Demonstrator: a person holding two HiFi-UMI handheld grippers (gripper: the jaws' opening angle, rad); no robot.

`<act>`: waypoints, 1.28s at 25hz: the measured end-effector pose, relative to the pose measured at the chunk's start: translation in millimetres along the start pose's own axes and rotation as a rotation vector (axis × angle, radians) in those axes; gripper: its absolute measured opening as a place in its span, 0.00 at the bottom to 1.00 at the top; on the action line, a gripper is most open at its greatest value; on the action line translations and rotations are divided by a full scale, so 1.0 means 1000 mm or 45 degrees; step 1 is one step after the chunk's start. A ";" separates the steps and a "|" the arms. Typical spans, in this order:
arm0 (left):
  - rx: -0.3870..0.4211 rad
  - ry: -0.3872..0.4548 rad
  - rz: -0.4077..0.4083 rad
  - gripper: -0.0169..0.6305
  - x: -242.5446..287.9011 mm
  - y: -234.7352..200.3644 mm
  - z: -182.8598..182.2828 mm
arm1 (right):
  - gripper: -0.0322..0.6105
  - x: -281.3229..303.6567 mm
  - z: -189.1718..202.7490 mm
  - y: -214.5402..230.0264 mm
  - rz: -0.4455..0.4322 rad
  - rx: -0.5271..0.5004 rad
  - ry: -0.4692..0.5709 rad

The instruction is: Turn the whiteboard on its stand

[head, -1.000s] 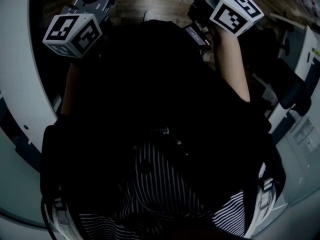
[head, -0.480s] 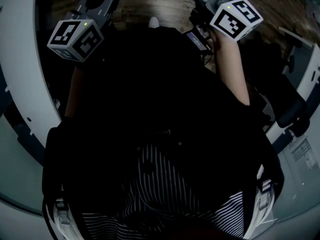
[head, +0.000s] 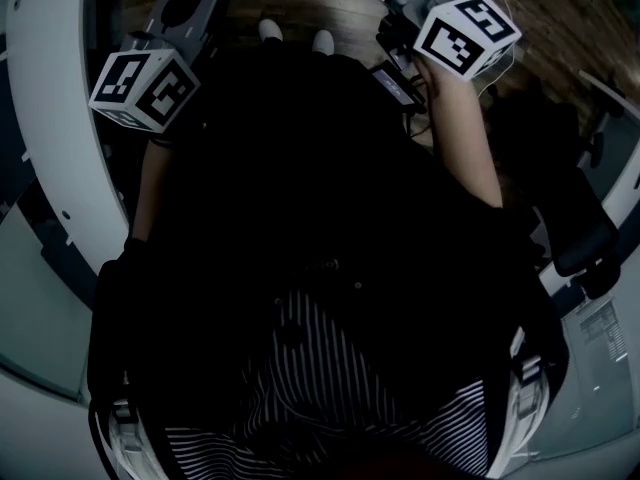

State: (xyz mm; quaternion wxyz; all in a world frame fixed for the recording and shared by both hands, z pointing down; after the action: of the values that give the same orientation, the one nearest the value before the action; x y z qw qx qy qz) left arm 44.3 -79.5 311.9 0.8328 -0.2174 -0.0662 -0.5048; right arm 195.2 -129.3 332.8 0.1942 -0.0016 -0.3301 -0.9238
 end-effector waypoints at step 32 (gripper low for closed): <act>0.096 0.136 0.296 0.03 0.045 -0.097 -0.091 | 0.05 0.109 -0.104 -0.030 0.150 -0.211 0.134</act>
State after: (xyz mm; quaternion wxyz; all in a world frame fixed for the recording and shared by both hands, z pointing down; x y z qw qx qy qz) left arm -28.5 -193.0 274.0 0.8956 -0.1650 -0.0153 -0.4129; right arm 96.8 -210.3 247.2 0.2644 0.0116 -0.2414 -0.9336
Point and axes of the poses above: the fingertips, and each gripper's own axes: x forward along the fingers, y to its right, z out of its underside, the point moved 2 cm from there along -x, backward along the fingers, and after that the axes turned 4 degrees about x, right-handed, at the moved point
